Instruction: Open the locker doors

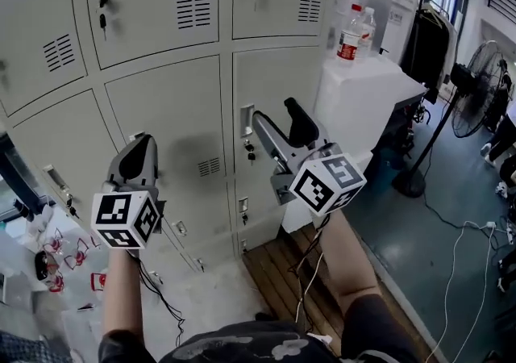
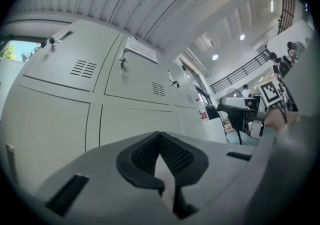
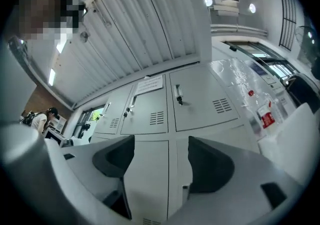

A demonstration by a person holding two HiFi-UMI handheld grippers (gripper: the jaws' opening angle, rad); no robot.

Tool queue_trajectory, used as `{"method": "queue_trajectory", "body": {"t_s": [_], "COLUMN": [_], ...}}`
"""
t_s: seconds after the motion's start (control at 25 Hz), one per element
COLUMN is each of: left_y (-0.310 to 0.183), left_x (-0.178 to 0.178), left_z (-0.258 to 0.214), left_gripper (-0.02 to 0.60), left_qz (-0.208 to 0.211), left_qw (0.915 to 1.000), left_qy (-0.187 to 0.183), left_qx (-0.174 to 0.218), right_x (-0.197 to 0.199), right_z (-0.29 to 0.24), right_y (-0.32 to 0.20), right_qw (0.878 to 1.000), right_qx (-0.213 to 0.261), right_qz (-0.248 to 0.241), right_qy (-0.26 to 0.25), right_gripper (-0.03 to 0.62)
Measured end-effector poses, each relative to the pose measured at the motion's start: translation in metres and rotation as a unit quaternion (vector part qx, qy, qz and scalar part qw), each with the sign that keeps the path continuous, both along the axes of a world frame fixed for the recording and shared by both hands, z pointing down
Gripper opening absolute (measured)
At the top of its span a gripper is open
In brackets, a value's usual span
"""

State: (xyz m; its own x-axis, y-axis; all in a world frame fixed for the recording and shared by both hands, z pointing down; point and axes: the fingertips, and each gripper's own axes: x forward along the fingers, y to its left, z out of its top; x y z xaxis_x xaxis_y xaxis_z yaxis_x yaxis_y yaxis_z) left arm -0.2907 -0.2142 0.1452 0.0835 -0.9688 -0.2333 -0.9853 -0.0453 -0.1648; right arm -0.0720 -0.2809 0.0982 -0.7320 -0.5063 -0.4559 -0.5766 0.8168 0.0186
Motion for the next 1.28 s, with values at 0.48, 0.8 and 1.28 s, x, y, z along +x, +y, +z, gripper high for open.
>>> {"method": "queue_trajectory", "body": {"t_s": [0.48,0.8,1.28], "left_y": [-0.062,-0.088,-0.095], "left_x": [0.012,0.03,0.025], "left_z": [-0.106,-0.147,-0.195], "left_gripper": [0.009,0.008,0.008], "left_qz": [-0.036,-0.026,-0.055], "left_qw": [0.9981,0.9978,0.9959], "left_qy": [0.003,0.008,-0.008], "left_qx": [0.05,0.06,0.072], "right_x": [-0.005,-0.031,-0.076], "right_z": [-0.144,-0.204,-0.252], "right_y": [-0.046,-0.069,-0.107], "right_qw": [0.992,0.98,0.973], "right_qx": [0.106,0.165,0.16], "right_qz": [-0.068,-0.063,-0.059], "right_qy": [0.019,0.088,0.155], "right_gripper": [0.321,0.322,0.321]}}
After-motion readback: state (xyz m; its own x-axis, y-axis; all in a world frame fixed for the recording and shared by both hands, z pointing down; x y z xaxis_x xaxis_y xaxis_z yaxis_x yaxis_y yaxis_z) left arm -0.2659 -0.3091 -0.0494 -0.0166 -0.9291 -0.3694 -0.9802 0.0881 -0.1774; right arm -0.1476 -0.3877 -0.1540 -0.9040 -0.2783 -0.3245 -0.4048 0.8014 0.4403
